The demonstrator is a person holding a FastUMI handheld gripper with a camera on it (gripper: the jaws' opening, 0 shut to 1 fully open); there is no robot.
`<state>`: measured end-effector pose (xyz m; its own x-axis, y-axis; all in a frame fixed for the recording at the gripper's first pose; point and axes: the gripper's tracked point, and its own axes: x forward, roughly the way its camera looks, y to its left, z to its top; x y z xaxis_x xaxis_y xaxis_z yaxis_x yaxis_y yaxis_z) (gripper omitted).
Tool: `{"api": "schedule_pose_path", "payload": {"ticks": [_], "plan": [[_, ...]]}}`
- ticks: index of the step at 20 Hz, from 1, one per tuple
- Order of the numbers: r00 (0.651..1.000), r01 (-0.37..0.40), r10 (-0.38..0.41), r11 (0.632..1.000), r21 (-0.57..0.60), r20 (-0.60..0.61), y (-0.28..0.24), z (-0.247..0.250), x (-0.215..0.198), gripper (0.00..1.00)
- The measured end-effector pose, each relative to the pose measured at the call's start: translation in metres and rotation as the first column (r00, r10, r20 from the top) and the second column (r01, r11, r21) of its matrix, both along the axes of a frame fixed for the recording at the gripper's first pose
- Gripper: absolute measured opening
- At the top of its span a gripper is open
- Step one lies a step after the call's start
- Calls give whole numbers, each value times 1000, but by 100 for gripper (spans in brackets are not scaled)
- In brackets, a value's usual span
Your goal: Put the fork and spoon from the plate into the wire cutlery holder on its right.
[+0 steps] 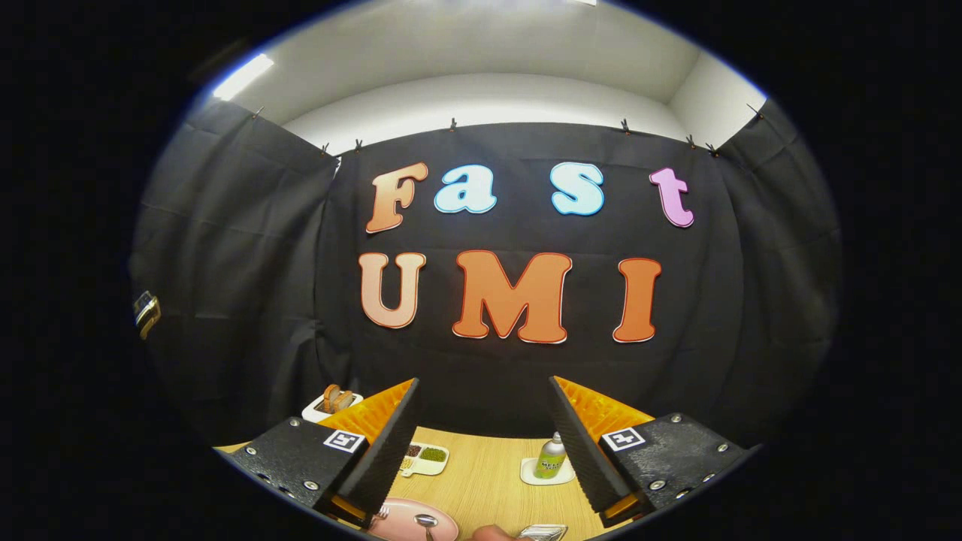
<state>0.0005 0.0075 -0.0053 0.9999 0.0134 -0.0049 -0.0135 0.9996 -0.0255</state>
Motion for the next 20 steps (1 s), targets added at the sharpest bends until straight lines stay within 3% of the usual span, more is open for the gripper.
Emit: {"api": "schedule_pose_path", "payload": {"ticks": [12, 15, 20], "plan": [[992, -78, 75, 997, -20, -100, 29, -33, 17, 99], [975, -132, 129, 991, -5, -179, 47, -59, 18, 99], [919, -204, 198, 979, 20, -341, 72, -109, 20, 99]]}}
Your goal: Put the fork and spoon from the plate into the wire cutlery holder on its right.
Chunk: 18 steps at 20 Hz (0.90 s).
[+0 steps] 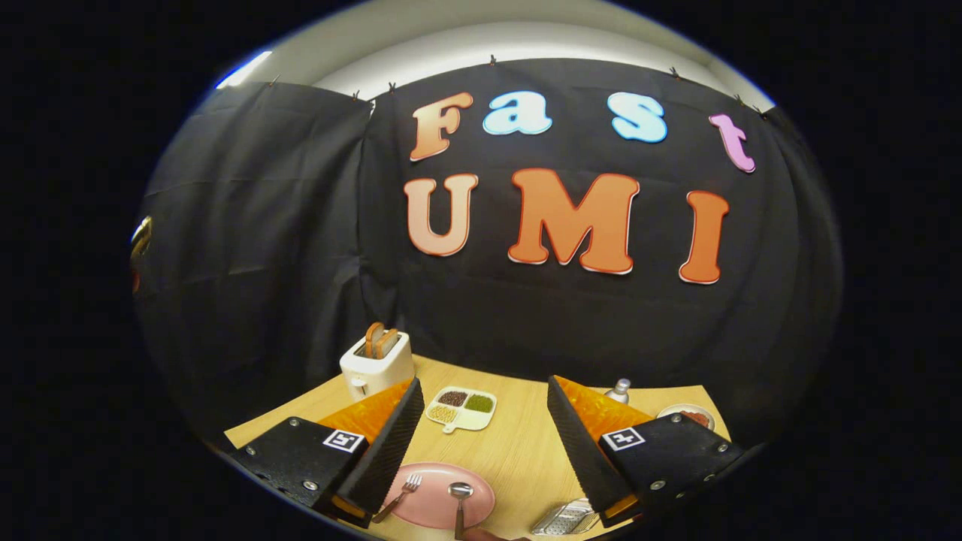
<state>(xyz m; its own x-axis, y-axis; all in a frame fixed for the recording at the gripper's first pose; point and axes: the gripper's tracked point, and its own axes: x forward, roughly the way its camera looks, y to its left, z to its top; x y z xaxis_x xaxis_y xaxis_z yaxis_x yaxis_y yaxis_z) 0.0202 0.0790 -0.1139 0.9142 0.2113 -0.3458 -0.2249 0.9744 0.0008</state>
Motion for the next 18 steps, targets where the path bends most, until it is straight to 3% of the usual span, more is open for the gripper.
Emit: {"api": "schedule_pose_path", "payload": {"ticks": [6, 10, 18], "plan": [[982, -38, 30, 998, -40, -186, 13, -64, -7, 99], [951, -84, 61, 994, -65, -303, 23, -102, -16, 99], [850, -178, 87, 976, -128, -519, 35, -175, -44, 98]]}}
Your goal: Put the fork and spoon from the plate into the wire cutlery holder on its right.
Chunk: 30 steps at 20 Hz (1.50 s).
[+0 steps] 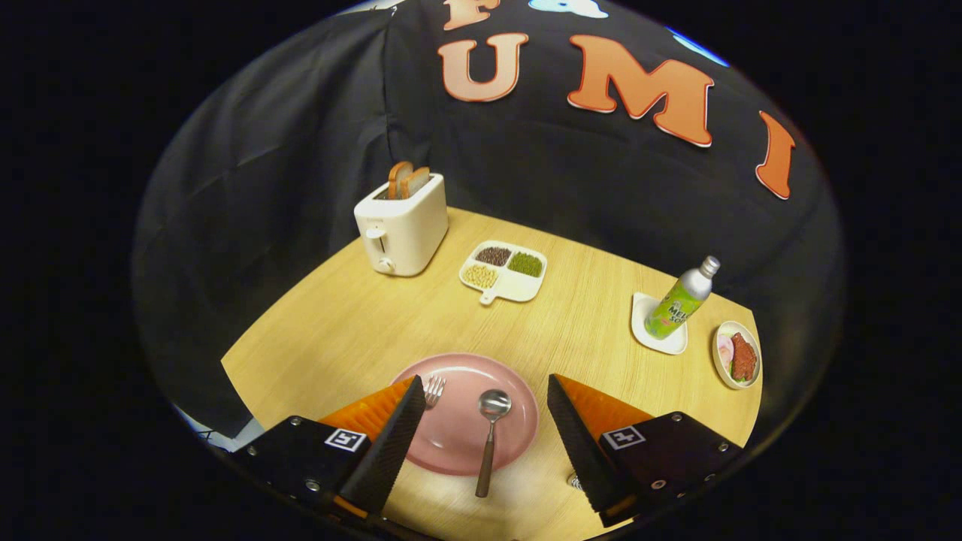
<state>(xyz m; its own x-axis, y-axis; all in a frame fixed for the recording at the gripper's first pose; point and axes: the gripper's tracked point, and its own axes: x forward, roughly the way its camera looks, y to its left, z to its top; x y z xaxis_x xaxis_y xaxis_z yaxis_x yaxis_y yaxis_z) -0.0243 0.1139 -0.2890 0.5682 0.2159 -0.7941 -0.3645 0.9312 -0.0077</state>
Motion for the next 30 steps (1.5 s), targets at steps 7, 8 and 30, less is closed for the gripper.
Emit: {"api": "schedule_pose_path", "payload": {"ticks": [7, 8, 30], "plan": [[971, -47, 31, 997, -62, -236, 2, -66, -33, 85], [964, -50, 30, 996, -71, -263, 0, -73, -37, 82], [878, 54, -103, 992, -116, -468, -22, -113, -70, 6]]}}
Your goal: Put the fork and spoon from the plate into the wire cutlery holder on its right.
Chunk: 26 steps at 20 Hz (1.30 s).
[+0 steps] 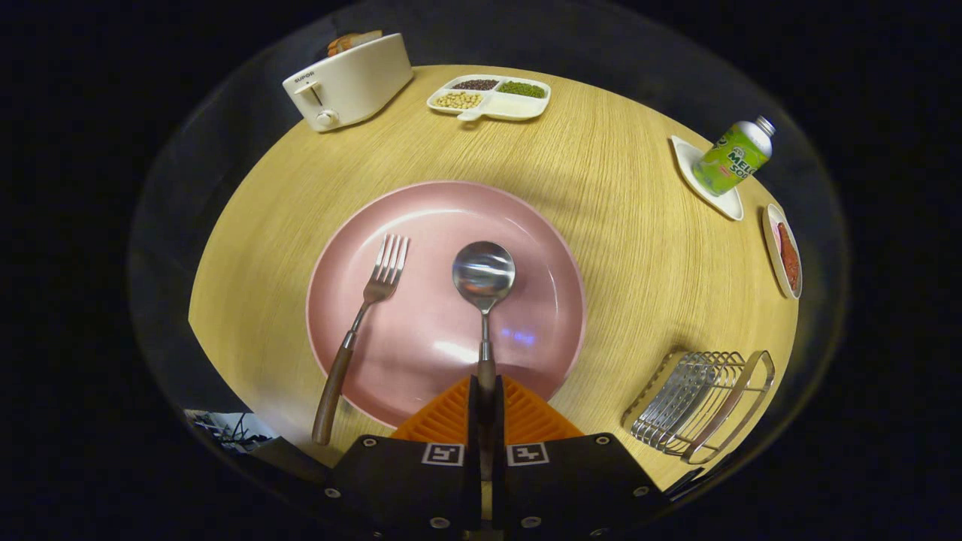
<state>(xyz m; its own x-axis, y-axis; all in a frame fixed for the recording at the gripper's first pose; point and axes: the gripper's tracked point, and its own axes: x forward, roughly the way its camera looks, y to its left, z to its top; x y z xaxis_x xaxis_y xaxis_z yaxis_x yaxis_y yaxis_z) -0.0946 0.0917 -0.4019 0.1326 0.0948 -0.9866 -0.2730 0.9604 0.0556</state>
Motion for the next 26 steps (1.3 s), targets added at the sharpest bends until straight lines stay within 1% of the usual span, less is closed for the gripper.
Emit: {"api": "schedule_pose_path", "payload": {"ticks": [8, 11, 13, 16, 21, 26], "plan": [[989, 78, -84, 996, 50, 125, -29, 65, -1, 6], [980, 113, -119, 993, 46, 159, -53, 89, -9, 6], [972, 150, -157, 987, 54, 175, -68, 104, -13, 6], [960, 207, -209, 978, 31, 184, -102, 118, -21, 6], [940, 311, -304, 950, -26, 155, -152, 121, -44, 6], [926, 374, -370, 926, -53, 79, -171, 112, -62, 6]]}}
